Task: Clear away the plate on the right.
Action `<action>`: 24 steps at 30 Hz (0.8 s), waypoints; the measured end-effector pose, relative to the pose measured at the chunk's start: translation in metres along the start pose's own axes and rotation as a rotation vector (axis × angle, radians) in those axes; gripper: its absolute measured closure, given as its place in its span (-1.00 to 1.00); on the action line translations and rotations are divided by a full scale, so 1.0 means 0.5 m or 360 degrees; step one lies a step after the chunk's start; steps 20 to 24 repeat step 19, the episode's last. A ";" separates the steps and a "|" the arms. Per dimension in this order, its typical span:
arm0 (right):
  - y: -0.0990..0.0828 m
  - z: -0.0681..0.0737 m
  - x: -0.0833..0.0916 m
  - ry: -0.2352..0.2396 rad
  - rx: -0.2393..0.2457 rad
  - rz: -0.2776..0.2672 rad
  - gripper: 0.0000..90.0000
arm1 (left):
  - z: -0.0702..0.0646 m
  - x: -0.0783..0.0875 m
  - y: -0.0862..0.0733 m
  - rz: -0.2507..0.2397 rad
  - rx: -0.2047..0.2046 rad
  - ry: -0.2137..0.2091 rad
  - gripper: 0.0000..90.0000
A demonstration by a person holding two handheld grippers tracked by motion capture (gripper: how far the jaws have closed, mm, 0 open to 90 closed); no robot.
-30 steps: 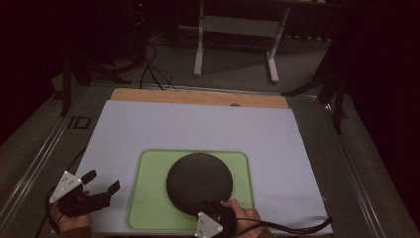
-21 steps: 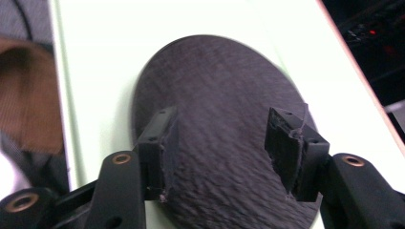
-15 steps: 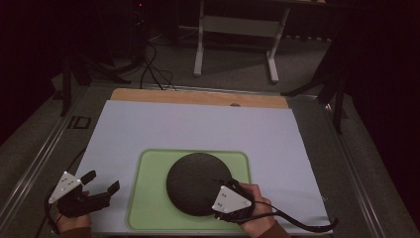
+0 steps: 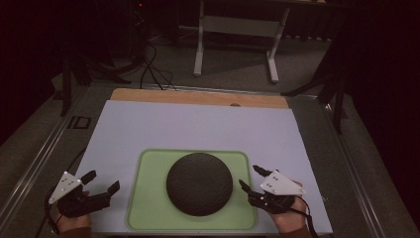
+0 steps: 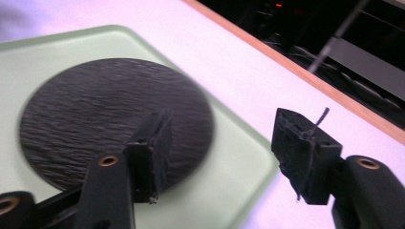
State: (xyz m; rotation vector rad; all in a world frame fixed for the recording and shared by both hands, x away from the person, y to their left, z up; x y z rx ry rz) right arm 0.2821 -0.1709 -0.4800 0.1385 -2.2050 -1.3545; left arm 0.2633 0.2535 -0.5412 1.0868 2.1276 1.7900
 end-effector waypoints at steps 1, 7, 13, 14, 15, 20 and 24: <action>-0.006 -0.012 0.002 -0.0020 -0.0027 -0.0003 -0.18 | 0.000 0.000 0.000 -0.0001 -0.0002 -0.0002 -0.89; -0.053 -0.073 0.009 -0.0080 -0.0182 0.0010 -0.23 | -0.005 0.000 0.003 -0.0002 -0.0035 -0.0015 -0.89; -0.111 -0.125 0.018 -0.0095 -0.0339 -0.0007 -0.28 | -0.011 0.003 0.010 -0.0020 -0.0068 -0.0030 -0.89; -0.121 -0.134 0.018 -0.0103 -0.0375 -0.0006 -0.29 | -0.012 0.004 0.011 -0.0022 -0.0077 -0.0028 -0.89; -0.131 -0.143 0.019 -0.0116 -0.0409 0.0000 -0.30 | -0.012 0.004 0.012 -0.0024 -0.0087 -0.0028 -0.89; -0.161 -0.169 0.020 -0.0178 -0.0477 0.0033 -0.35 | -0.014 0.004 0.014 -0.0024 -0.0105 -0.0019 -0.90; -0.161 -0.169 0.020 -0.0178 -0.0477 0.0033 -0.35 | -0.014 0.004 0.014 -0.0024 -0.0105 -0.0019 -0.90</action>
Point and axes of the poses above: each handheld gripper's, and its own axes: x roughly backward along the jaws, y roughly out of its top, z roughly to its left, the point moved 9 cm from there along -x, roughly forward along the jaws, and after that the axes turned 14 degrees about -y, right-handed, at the moved point
